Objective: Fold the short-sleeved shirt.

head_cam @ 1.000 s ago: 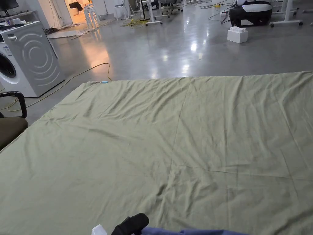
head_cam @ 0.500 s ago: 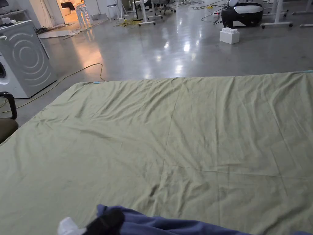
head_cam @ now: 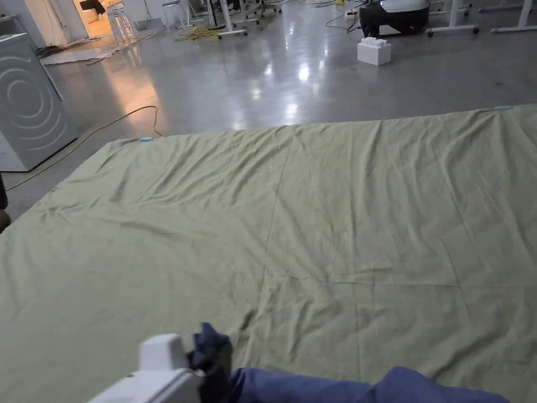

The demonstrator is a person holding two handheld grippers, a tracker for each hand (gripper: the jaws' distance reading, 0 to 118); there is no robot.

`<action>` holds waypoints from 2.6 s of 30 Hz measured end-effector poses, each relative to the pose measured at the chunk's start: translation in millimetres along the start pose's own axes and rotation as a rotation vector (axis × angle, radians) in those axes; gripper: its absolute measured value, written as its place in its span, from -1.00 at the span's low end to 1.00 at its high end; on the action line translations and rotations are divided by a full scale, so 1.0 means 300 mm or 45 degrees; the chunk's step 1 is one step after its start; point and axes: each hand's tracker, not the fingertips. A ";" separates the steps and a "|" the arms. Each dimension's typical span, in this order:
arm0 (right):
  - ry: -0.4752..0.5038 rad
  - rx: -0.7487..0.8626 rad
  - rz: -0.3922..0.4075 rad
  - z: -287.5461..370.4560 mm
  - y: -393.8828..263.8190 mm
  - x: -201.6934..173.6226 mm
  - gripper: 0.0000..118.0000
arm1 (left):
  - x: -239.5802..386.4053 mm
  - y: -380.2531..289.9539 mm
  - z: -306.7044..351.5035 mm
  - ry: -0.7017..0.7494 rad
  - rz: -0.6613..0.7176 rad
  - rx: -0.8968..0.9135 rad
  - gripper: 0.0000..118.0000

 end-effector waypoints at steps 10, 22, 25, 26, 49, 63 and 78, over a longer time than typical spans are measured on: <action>-0.091 -0.043 -0.031 0.038 -0.034 0.059 -1.00 | 0.276 -0.142 -0.203 -0.135 -0.126 -0.181 0.16; -0.024 -0.079 -0.034 0.005 -0.063 0.049 -1.00 | 0.013 -0.118 -0.030 -0.319 0.574 -0.052 0.28; -0.012 -0.093 -0.049 0.003 -0.066 0.052 -1.00 | 0.065 -0.171 -0.088 -0.322 0.461 -0.108 -0.76; -0.013 -0.096 -0.047 0.004 -0.065 0.052 -1.00 | 0.089 -0.183 -0.117 -0.347 0.433 -0.130 -0.76; 0.036 -0.132 -0.031 -0.014 -0.063 0.024 -1.00 | -0.401 -0.163 -0.159 -0.368 0.839 -0.112 0.83; 0.028 -0.154 0.035 -0.001 -0.052 0.015 -1.00 | -0.360 -0.183 -0.176 -0.528 1.079 -0.040 -0.60; 0.040 -0.159 0.005 0.013 -0.090 0.015 -1.00 | 0.201 0.004 0.007 -0.229 -0.046 0.090 -0.59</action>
